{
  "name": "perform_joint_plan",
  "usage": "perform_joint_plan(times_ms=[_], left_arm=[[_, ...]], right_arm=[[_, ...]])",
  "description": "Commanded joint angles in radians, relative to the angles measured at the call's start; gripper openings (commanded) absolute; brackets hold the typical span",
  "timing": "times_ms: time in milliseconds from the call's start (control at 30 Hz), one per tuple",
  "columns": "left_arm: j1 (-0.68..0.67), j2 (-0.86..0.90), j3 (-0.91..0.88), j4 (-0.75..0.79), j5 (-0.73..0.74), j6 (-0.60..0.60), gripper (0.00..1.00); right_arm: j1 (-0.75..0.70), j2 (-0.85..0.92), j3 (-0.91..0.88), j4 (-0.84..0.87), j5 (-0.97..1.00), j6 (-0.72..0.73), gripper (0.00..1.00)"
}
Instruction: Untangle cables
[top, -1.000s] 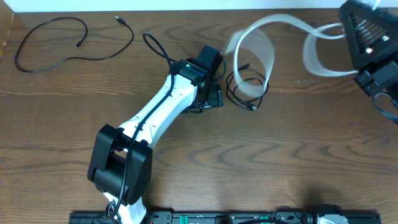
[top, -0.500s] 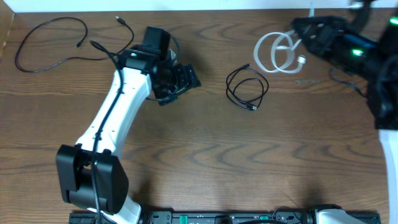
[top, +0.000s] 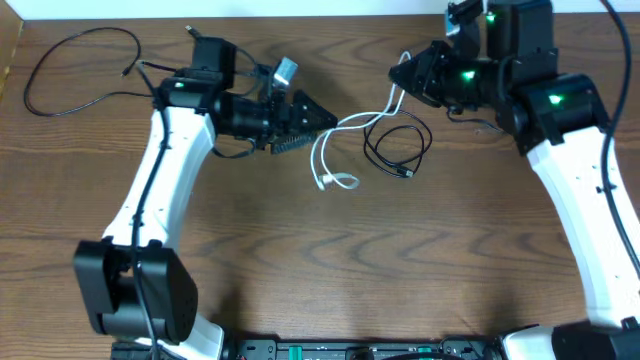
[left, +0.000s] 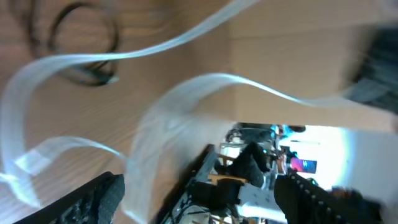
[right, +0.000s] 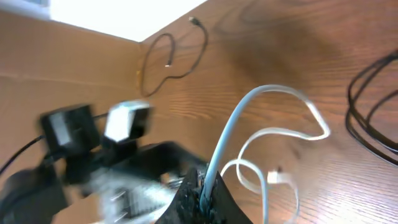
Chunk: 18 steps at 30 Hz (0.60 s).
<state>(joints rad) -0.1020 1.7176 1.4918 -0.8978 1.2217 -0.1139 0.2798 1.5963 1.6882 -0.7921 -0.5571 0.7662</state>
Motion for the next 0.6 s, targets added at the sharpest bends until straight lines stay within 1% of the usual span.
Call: perform_joint_plan(times_ms=[0, 133, 233, 300, 333, 400, 567], left_arm=[[0.012, -0.096, -0.001, -0.002, 0.117, 0.149, 0.82], [0.002, -0.163, -0.001, -0.007, -0.011, 0.151, 0.82], [-0.016, -0.174, -0.001, -0.016, -0.066, 0.151, 0.82], [-0.035, -0.174, -0.001, -0.022, -0.115, 0.151, 0.82], [-0.051, -0.174, -0.001, -0.022, -0.175, 0.151, 0.83], [-0.068, -0.174, -0.001, -0.022, -0.235, 0.151, 0.82], [-0.079, -0.174, -0.001, -0.008, -0.254, 0.151, 0.83]], right_arm=[[0.031, 0.05, 0.0, 0.0, 0.035, 0.076, 0.02], [0.089, 0.125, 0.0, 0.006, 0.034, 0.221, 0.01], [0.118, 0.152, 0.0, 0.031, 0.019, 0.301, 0.02], [0.134, 0.157, 0.0, 0.056, -0.005, 0.363, 0.02], [0.144, 0.157, 0.0, 0.082, -0.023, 0.406, 0.02], [0.152, 0.156, 0.0, 0.137, -0.067, 0.426, 0.02], [0.153, 0.156, 0.0, 0.244, -0.142, 0.509, 0.02]])
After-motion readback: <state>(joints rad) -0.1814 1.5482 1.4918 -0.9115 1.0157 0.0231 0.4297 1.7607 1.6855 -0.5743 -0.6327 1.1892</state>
